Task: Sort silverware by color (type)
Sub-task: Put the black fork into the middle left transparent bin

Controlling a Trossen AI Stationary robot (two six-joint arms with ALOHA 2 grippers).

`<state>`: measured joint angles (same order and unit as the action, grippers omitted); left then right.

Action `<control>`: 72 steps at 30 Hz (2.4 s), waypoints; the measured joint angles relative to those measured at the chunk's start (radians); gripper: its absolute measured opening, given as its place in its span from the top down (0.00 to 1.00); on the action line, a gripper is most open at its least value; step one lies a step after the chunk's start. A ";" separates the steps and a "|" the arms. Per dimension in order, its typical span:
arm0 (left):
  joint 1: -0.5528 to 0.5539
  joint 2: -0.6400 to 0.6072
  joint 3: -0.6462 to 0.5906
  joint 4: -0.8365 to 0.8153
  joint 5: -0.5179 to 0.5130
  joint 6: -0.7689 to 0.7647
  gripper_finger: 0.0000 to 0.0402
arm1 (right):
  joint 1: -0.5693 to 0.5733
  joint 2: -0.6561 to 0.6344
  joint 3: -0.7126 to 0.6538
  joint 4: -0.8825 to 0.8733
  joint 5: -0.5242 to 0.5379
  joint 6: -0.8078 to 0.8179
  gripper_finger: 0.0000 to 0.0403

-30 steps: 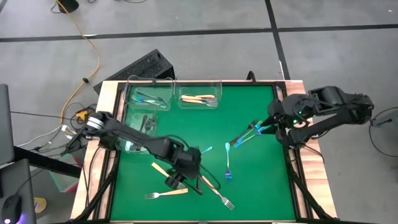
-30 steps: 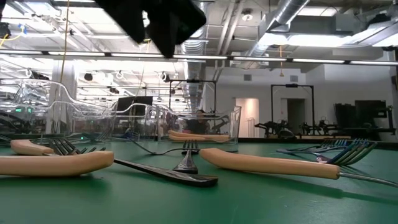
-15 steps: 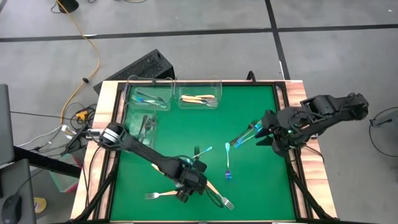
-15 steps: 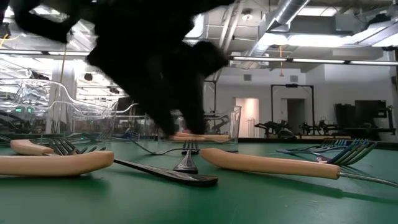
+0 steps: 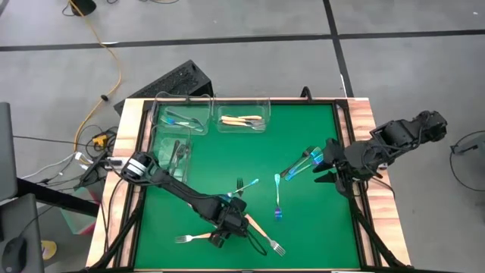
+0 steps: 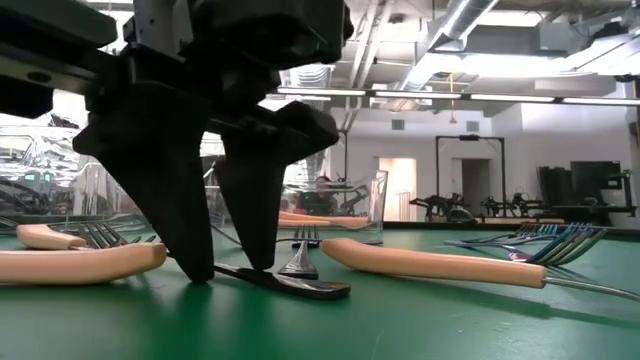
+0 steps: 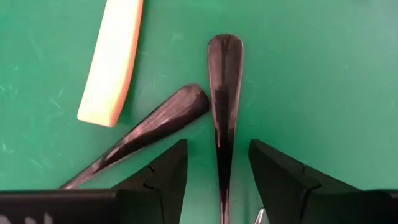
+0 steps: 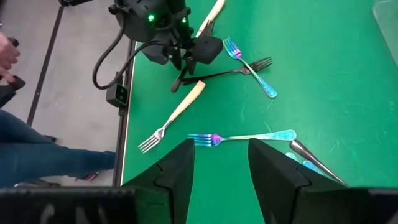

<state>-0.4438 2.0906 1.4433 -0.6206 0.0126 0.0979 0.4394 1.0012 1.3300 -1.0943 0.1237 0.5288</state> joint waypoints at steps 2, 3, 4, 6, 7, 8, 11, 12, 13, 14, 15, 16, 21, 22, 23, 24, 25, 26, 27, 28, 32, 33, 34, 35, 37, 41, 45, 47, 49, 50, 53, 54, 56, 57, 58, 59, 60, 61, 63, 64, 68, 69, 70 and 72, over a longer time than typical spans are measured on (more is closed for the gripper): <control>0.004 -0.003 -0.022 0.006 0.039 -0.019 0.61 | 0.011 0.000 0.000 0.001 0.014 0.005 0.58; 0.005 -0.004 -0.036 0.009 0.052 -0.034 0.62 | 0.014 0.000 0.000 0.002 0.016 0.005 0.58; 0.004 -0.004 -0.049 0.014 0.056 -0.047 0.63 | 0.017 0.000 0.000 0.005 0.016 0.005 0.58; -0.001 -0.006 -0.071 0.024 0.051 -0.070 0.68 | 0.019 0.000 0.000 0.006 0.017 0.006 0.58; -0.001 -0.006 -0.075 0.022 0.048 -0.080 0.71 | 0.019 0.000 0.000 0.008 0.017 0.006 0.58; -0.001 -0.006 -0.075 0.020 0.047 -0.088 0.74 | 0.019 0.000 0.000 0.011 0.017 0.006 0.58; 0.001 -0.006 -0.077 0.019 0.046 -0.107 0.86 | 0.019 0.000 0.000 0.029 0.017 0.007 0.58; 0.005 -0.006 -0.078 0.021 0.045 -0.114 0.91 | 0.019 0.000 0.000 0.036 0.018 0.006 0.58; 0.008 -0.006 -0.078 0.022 0.048 -0.125 0.95 | 0.019 0.000 0.000 0.039 0.021 0.006 0.58; 0.010 -0.006 -0.077 0.023 0.048 -0.145 0.97 | 0.019 0.000 0.000 0.038 0.033 0.007 0.58; 0.012 -0.006 -0.077 0.024 0.043 -0.166 0.98 | 0.019 0.000 0.000 0.037 0.044 0.014 0.58; 0.016 -0.006 -0.077 0.027 0.039 -0.190 0.98 | 0.019 0.000 0.000 0.037 0.054 0.021 0.58; 0.019 -0.049 -0.086 0.064 0.006 -0.243 0.99 | 0.022 0.000 0.000 0.069 0.113 0.024 0.58; 0.018 -0.061 -0.088 0.070 -0.020 -0.244 0.99 | 0.026 0.000 0.000 0.078 0.121 0.023 0.58; 0.017 -0.074 -0.090 0.071 -0.046 -0.247 0.99 | 0.026 0.000 0.000 0.090 0.130 0.020 0.58; 0.018 -0.092 -0.092 0.069 -0.079 -0.250 0.99 | 0.027 0.000 0.000 0.101 0.140 0.018 0.58; 0.022 -0.116 -0.092 0.070 -0.115 -0.252 0.99 | 0.027 0.000 0.000 0.110 0.147 0.015 0.58; 0.025 -0.148 -0.091 0.075 -0.149 -0.253 0.99 | 0.031 0.000 0.000 0.118 0.158 0.013 0.58; 0.026 -0.182 -0.090 0.078 -0.184 -0.252 0.99 | 0.035 0.000 0.000 0.130 0.176 0.012 0.58; 0.030 -0.210 -0.090 0.085 -0.214 -0.251 0.99 | 0.039 0.000 0.000 0.144 0.193 0.002 0.58; 0.031 -0.330 -0.096 0.080 -0.319 -0.280 1.00 | 0.041 0.000 0.000 0.219 0.225 -0.051 0.58; 0.031 -0.364 -0.096 0.093 -0.351 -0.291 1.00 | 0.041 0.000 0.000 0.237 0.225 -0.061 0.58; 0.032 -0.404 -0.096 0.119 -0.388 -0.300 1.00 | 0.041 0.000 0.000 0.253 0.230 -0.073 0.58; 0.030 -0.442 -0.095 0.149 -0.429 -0.303 1.00 | 0.041 0.000 0.000 0.274 0.240 -0.089 0.58; 0.024 -0.511 -0.093 0.222 -0.513 -0.303 1.00 | 0.048 0.010 -0.007 0.345 0.270 -0.133 0.58; 0.004 -0.623 -0.093 0.396 -0.641 -0.230 1.00 | 0.052 0.024 -0.068 0.532 0.301 -0.249 0.58; -0.010 -0.685 -0.091 0.598 -0.681 -0.102 1.00 | 0.025 0.061 -0.140 0.743 0.297 -0.326 0.58; -0.009 -0.692 -0.091 0.666 -0.673 -0.045 1.00 | 0.010 0.097 -0.161 0.856 0.288 -0.365 0.58; -0.008 -0.692 -0.091 0.705 -0.662 -0.003 1.00 | -0.005 0.137 -0.171 0.936 0.267 -0.406 0.58; -0.005 -0.692 -0.091 0.716 -0.658 0.011 1.00 | -0.010 0.158 -0.171 0.974 0.255 -0.423 0.58; 0.010 -0.688 -0.098 0.766 -0.609 0.017 1.00 | -0.025 0.211 -0.171 1.073 0.196 -0.454 0.58; 0.015 -0.687 -0.113 0.810 -0.575 0.017 1.00 | -0.029 0.228 -0.170 1.104 0.191 -0.458 0.58; 0.023 -0.686 -0.154 0.923 -0.501 0.026 1.00 | -0.036 0.260 -0.170 1.146 0.191 -0.458 0.56; 0.025 -0.686 -0.179 0.986 -0.475 0.037 1.00 | -0.038 0.271 -0.170 1.161 0.190 -0.456 0.54; 0.029 -0.687 -0.203 1.041 -0.464 0.048 1.00 | -0.041 0.281 -0.170 1.170 0.189 -0.452 0.52; 0.030 -0.692 -0.226 1.080 -0.463 0.057 1.00 | -0.045 0.292 -0.170 1.185 0.187 -0.445 0.50; 0.030 -0.696 -0.249 1.111 -0.463 0.061 1.00 | -0.050 0.302 -0.170 1.205 0.185 -0.436 0.48; 0.033 -0.700 -0.271 1.131 -0.464 0.062 1.00 | -0.053 0.309 -0.169 1.217 0.184 -0.425 0.45; 0.041 -0.700 -0.309 1.172 -0.461 0.044 1.00 | -0.058 0.316 -0.170 1.226 0.184 -0.406 0.40; 0.046 -0.699 -0.327 1.186 -0.457 0.032 1.00 | -0.061 0.317 -0.170 1.234 0.180 -0.399 0.38; 0.074 -0.698 -0.381 1.252 -0.412 -0.009 1.00 | -0.090 0.345 -0.167 1.295 0.148 -0.397 0.33; 0.082 -0.698 -0.392 1.271 -0.409 -0.014 1.00 | -0.093 0.351 -0.170 1.298 0.135 -0.395 0.32; 0.088 -0.698 -0.402 1.282 -0.405 -0.016 1.00 | -0.101 0.366 -0.170 1.321 0.125 -0.392 0.32; 0.101 -0.698 -0.407 1.288 -0.389 -0.016 1.00 | -0.123 0.386 -0.166 1.350 0.103 -0.371 0.32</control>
<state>-0.3433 1.3926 1.0359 0.6677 -0.3761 0.0818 0.3166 1.3872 1.1643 0.2562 0.2271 0.1576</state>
